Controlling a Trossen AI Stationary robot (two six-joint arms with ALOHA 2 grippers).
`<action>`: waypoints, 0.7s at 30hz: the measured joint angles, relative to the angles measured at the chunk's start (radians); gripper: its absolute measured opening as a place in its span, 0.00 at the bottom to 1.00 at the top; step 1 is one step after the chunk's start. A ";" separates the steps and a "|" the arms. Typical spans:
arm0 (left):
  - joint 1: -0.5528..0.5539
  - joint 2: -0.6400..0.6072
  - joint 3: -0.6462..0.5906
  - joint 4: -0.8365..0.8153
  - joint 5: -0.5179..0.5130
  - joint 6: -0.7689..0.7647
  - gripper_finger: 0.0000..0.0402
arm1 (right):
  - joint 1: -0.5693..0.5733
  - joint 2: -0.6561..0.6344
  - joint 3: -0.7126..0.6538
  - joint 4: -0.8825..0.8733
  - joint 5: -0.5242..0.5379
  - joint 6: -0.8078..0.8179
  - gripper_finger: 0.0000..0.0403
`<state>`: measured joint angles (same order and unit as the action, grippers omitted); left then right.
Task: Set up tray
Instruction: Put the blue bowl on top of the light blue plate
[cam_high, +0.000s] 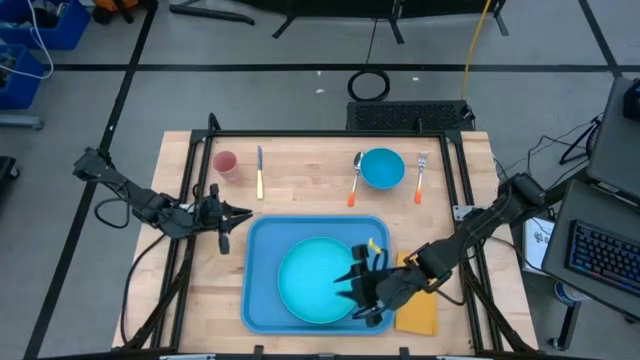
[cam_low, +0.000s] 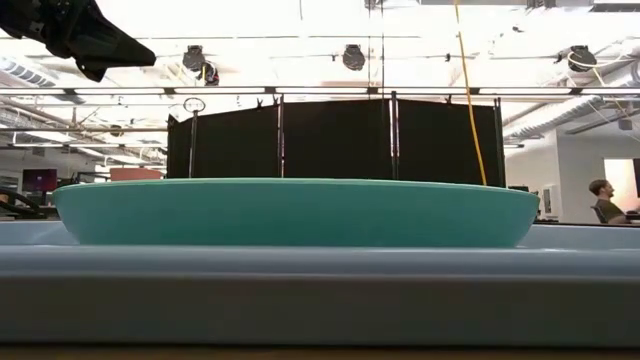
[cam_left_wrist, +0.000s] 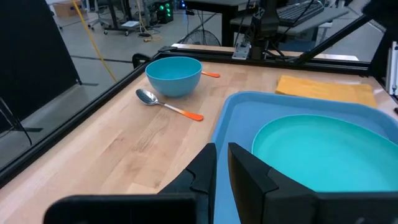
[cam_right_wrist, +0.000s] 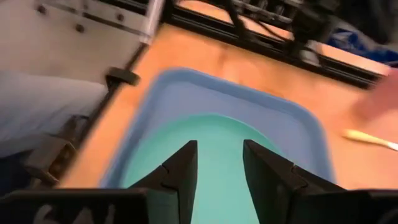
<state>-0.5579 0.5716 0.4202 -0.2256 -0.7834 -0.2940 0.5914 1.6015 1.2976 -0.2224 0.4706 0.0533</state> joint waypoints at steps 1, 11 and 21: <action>0.000 0.000 0.000 -0.006 0.000 -0.003 0.12 | -0.002 -0.011 0.000 -0.033 0.037 0.005 0.29; 0.000 0.000 0.000 -0.010 0.000 -0.008 0.12 | -0.103 -0.062 0.000 -0.321 0.196 0.130 0.37; 0.000 0.000 0.000 -0.014 0.000 -0.024 0.12 | -0.230 -0.060 0.000 -0.513 0.147 0.185 0.46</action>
<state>-0.5575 0.5716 0.4202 -0.2394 -0.7834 -0.3176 0.3612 1.5414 1.2976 -0.7356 0.6177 0.2379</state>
